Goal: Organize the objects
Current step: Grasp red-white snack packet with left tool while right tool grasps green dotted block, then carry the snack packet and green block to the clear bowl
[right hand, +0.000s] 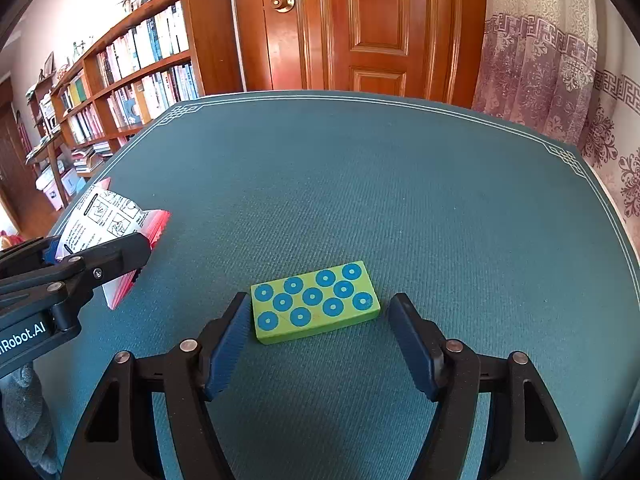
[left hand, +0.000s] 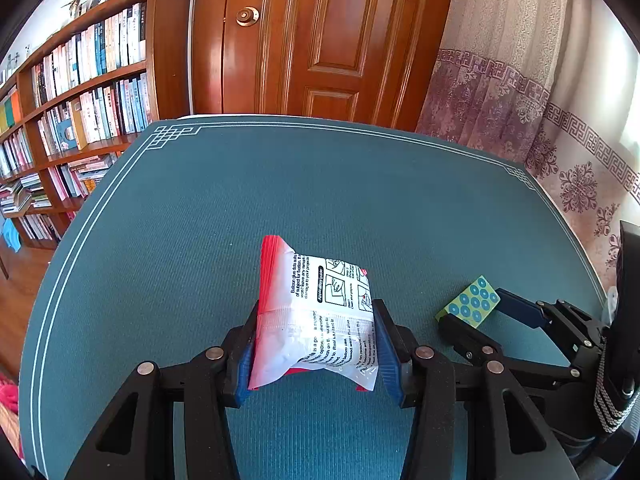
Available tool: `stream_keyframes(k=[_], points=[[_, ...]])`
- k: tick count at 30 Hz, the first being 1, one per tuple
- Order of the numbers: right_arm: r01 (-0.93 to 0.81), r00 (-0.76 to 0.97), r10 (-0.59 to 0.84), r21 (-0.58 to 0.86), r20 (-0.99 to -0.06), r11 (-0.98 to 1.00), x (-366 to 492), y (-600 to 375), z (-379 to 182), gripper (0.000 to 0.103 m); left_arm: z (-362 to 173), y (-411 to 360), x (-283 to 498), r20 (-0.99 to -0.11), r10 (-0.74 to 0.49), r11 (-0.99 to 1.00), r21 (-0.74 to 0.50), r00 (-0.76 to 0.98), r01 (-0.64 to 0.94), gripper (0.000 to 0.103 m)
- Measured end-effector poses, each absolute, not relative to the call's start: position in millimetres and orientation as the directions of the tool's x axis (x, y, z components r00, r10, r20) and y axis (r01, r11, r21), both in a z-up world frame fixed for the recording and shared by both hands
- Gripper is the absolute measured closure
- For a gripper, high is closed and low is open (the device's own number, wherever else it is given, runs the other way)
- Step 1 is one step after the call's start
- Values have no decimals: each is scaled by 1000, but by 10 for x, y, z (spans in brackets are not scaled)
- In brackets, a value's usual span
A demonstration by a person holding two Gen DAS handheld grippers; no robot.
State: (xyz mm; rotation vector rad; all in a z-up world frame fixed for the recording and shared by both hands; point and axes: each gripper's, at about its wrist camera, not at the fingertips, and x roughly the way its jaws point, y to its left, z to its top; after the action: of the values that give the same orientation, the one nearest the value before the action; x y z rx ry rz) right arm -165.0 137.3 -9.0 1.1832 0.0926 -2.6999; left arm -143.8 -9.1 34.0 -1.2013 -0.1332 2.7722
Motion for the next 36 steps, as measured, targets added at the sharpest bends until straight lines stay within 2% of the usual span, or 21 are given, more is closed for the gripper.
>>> stream_keyframes(k=[16,36], points=[[164,-663,-137,35,-736,-986,-1239,1570,-95,39,369,28,-1374,-715,169,-986,-125,-679,-114,51],[58,-693,-112,100,-712,-993,-341,2062,87,39,506,538,-1107,-689,243,-963,-86,-683,-256,51]])
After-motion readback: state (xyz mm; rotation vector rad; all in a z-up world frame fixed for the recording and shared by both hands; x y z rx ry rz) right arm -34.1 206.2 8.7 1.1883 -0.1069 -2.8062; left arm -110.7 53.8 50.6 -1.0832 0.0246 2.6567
